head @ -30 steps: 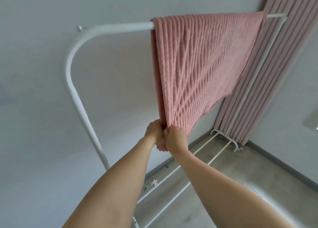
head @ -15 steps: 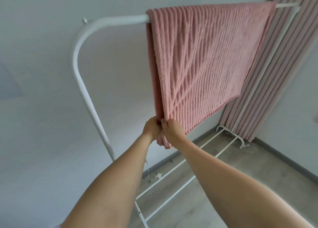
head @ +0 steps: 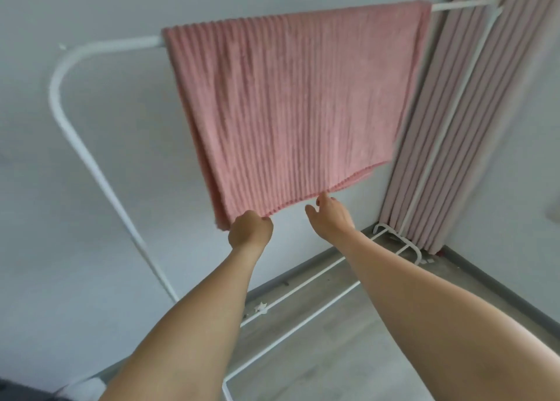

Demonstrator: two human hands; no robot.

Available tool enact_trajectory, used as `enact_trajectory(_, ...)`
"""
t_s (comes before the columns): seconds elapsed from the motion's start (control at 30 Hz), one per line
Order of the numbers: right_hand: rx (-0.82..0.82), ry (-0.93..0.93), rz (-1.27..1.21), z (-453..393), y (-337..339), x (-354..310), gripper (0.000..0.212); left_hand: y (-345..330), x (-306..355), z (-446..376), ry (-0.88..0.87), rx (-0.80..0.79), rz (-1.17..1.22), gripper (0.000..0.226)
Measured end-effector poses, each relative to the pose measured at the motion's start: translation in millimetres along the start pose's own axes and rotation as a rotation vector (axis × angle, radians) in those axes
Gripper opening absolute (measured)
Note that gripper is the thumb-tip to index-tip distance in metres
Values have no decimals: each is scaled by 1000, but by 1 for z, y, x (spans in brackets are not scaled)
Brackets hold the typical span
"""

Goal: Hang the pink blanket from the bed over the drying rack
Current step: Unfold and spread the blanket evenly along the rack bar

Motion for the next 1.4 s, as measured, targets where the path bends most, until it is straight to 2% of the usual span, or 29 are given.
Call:
enact_trajectory(0.17, 51, -84, 151, -13, 103, 107, 36, -41, 138, 34, -166, -4, -10, 14)
enact_trajectory(0.23, 51, -118, 144, -20, 124, 125, 33, -46, 169, 35, -210, -8, -34, 15)
enact_trajectory(0.5, 148, -99, 104, -133, 249, 227, 27, -111, 389, -18, -342, 132, 68, 32)
enact_trajectory(0.6, 150, -74, 131, -199, 280, 248, 19, -126, 455, -62, -363, 240, 163, 37)
enact_trajectory(0.77, 125, 23, 122, -326, 320, 253, 32, -112, 550, -134, -373, 493, 227, 30)
enact_trajectory(0.97, 134, 154, -41, -454, 349, 236, 29, -82, 619, -189, -389, 941, 389, 30)
enact_trajectory(1.03, 81, 224, -138, -494, 350, 227, 27, -81, 636, -201, -379, 1051, 394, 44)
enact_trajectory(1.1, -25, 296, -370, -534, 349, 213, 24, -82, 654, -213, -328, 1123, 324, 63)
enact_trajectory(1.17, -169, 366, -605, -563, 342, 198, 26, -83, 663, -225, -213, 1167, 204, 70)
enact_trajectory(1.23, -391, 392, -753, -584, 328, 184, 42, -82, 664, -232, -43, 1207, 74, 59)
enact_trajectory(1.3, -588, 429, -792, -581, 319, 170, 54, -73, 656, -231, -4, 1249, 79, 44)
enact_trajectory(1.4, -785, 522, -828, -573, 312, 153, 47, -62, 649, -219, 16, 1258, 62, 38)
Point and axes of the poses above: each hand's wrist, its own z-axis away from the middle knuckle, its own y-axis out of the back of the hand, x = y × z, the point moved 4 cm from there along -z, towards the middle knuckle, and after that the axes turned 7 degrees about -z, right-handed, at the moved point
